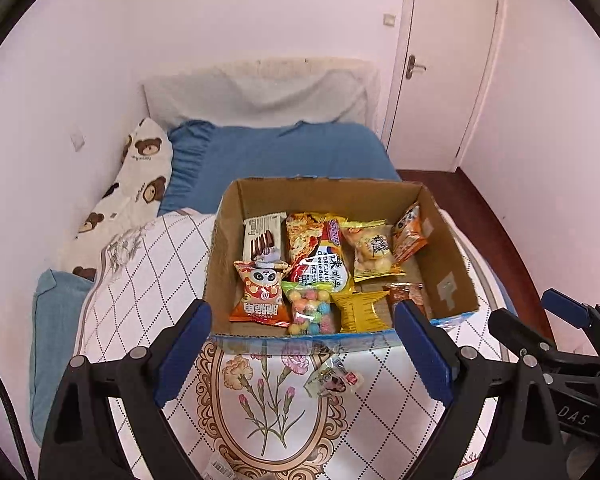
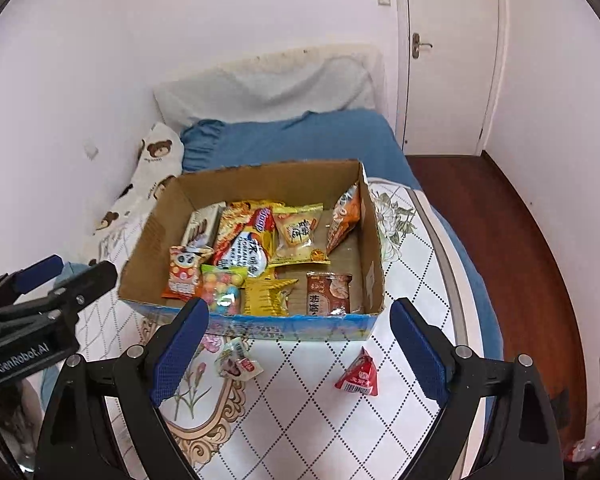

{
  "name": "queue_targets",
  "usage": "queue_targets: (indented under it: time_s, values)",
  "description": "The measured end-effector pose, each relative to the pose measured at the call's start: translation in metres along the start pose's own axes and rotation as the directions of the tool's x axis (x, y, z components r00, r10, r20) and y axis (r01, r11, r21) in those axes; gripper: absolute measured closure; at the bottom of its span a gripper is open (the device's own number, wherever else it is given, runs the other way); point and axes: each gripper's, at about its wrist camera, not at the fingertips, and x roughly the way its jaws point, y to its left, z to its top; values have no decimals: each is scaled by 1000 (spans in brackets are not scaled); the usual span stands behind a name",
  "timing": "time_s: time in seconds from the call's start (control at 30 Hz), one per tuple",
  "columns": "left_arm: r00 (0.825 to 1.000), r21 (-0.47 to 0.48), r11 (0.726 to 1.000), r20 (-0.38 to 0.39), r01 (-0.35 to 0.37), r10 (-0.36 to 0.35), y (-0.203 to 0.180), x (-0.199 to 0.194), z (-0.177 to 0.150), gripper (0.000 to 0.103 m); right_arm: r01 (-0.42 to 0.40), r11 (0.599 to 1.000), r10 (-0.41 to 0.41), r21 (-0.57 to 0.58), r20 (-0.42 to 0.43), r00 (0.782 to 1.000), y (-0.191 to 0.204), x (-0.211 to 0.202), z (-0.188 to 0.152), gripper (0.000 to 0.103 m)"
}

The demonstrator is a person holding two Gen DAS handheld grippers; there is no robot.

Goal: Organize snacks
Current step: 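Grasp the white bread pack with left tool while right tool grasps the red-white spicy strip pack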

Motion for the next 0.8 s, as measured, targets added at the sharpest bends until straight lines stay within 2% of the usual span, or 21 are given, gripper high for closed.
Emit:
queue_targets:
  time_s: [0.17,0.3,0.43,0.53,0.6,0.63,0.67,0.7,0.73,0.77,0.8]
  values:
    - [1000,-19,1000,8,6,-6,1,-13,-12,10,-24,1000,24,16,0,1000,2,-12,-10,9]
    - [999,-46,999,-36,-9,7,9,-9,-30,10,-36,997,40,65,-58,998,-9,-7,-31,9]
    - [992,-65,997,-122,-45,37,24,6,-64,10,-20,990,48,143,-195,980,-35,13,-74,9]
    - [976,-71,995,-208,-73,57,34,20,-92,10,26,975,43,219,-305,951,-61,29,-117,9]
    - [959,-77,993,-275,-89,64,41,32,-114,10,55,950,70,309,-378,923,-81,40,-150,9]
    - [952,-77,993,-300,-95,67,43,36,-123,9,64,917,118,394,-420,900,-95,46,-174,9]
    - [940,-80,991,-333,-103,71,46,41,-133,9,74,893,144,443,-439,887,-104,48,-189,9]
    - [931,-90,990,-359,-109,70,49,44,-143,9,92,855,177,510,-453,874,-116,50,-209,9]
    - [924,-100,989,-377,-110,64,51,46,-151,10,114,791,225,601,-459,859,-130,51,-233,9]
    - [916,-110,987,-397,-113,61,53,48,-158,9,130,754,247,644,-461,852,-138,52,-247,9]
    - [908,-118,986,-414,-119,60,55,50,-164,9,146,698,284,701,-458,842,-147,54,-265,9]
